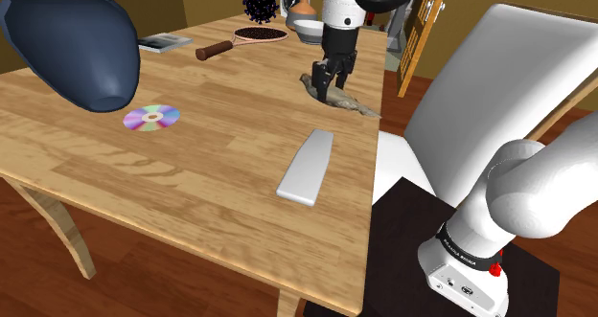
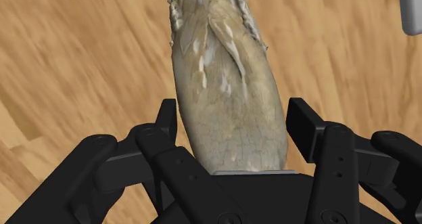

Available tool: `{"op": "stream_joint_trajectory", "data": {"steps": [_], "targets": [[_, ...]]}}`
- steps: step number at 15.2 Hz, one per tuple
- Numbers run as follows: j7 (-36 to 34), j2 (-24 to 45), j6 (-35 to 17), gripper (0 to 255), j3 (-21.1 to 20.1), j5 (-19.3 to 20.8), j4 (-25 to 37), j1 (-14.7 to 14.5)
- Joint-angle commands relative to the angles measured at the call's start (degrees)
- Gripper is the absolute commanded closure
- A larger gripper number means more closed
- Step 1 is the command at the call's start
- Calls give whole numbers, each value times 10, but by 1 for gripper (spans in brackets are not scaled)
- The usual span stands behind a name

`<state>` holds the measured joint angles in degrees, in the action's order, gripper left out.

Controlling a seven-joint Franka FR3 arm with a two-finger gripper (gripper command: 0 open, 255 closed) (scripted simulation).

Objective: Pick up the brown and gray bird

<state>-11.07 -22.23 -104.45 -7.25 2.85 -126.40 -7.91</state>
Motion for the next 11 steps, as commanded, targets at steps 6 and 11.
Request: {"op": "stream_joint_trajectory", "data": {"steps": [6, 11], "targets": [[3, 1, 54, 255, 0, 0, 55, 0], [5, 4, 86, 255, 1, 0, 90, 1]]}}
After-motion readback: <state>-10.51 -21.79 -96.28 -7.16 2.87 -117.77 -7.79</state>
